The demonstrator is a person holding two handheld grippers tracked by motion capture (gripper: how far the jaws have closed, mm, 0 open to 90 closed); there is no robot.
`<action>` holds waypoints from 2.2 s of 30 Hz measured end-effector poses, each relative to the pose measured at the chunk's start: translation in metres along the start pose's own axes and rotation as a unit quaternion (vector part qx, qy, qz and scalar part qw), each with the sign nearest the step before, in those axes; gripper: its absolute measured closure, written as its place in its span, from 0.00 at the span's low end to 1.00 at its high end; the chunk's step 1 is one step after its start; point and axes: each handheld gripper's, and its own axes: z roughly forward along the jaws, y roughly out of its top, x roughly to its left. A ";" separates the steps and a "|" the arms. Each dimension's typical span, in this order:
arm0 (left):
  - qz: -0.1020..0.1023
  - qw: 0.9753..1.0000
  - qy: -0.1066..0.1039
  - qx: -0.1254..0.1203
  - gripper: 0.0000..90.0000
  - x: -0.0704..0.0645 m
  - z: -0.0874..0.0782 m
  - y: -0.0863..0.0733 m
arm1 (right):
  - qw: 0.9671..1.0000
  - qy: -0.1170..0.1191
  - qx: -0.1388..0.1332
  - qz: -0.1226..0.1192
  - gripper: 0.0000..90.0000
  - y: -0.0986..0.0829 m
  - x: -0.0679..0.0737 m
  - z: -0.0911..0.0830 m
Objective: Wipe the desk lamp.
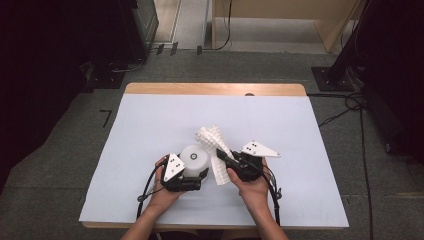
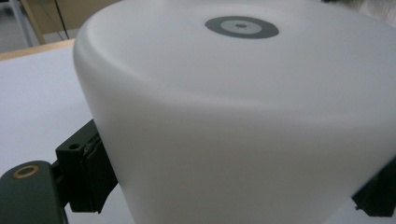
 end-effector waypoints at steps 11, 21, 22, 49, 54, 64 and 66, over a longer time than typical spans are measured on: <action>-0.039 0.997 -0.042 -0.053 0.09 0.009 -0.014 0.008 | 0.997 0.041 0.065 -0.002 0.87 -0.017 -0.002 0.024; -0.014 1.000 -0.011 -0.018 0.09 0.004 -0.005 0.005 | 0.997 0.070 0.012 0.010 0.88 -0.002 0.003 0.007; -0.014 1.000 -0.011 -0.018 0.09 0.004 -0.005 0.005 | 0.997 0.070 0.012 0.010 0.88 -0.002 0.003 0.007; 0.012 1.000 0.026 0.000 0.07 0.011 -0.002 -0.004 | 0.998 0.002 0.065 -0.014 0.87 -0.027 -0.018 0.013; 0.005 1.000 0.022 0.013 0.00 0.015 -0.005 -0.004 | 0.997 -0.013 0.077 -0.010 0.87 -0.038 -0.026 0.009; -0.002 0.996 0.083 -0.016 0.00 -0.002 -0.017 -0.001 | 0.996 -0.016 0.083 -0.006 0.86 -0.042 -0.028 0.010; -0.005 0.994 0.111 -0.008 0.00 -0.011 -0.013 0.003 | 0.996 -0.016 0.087 -0.004 0.86 -0.045 -0.026 0.014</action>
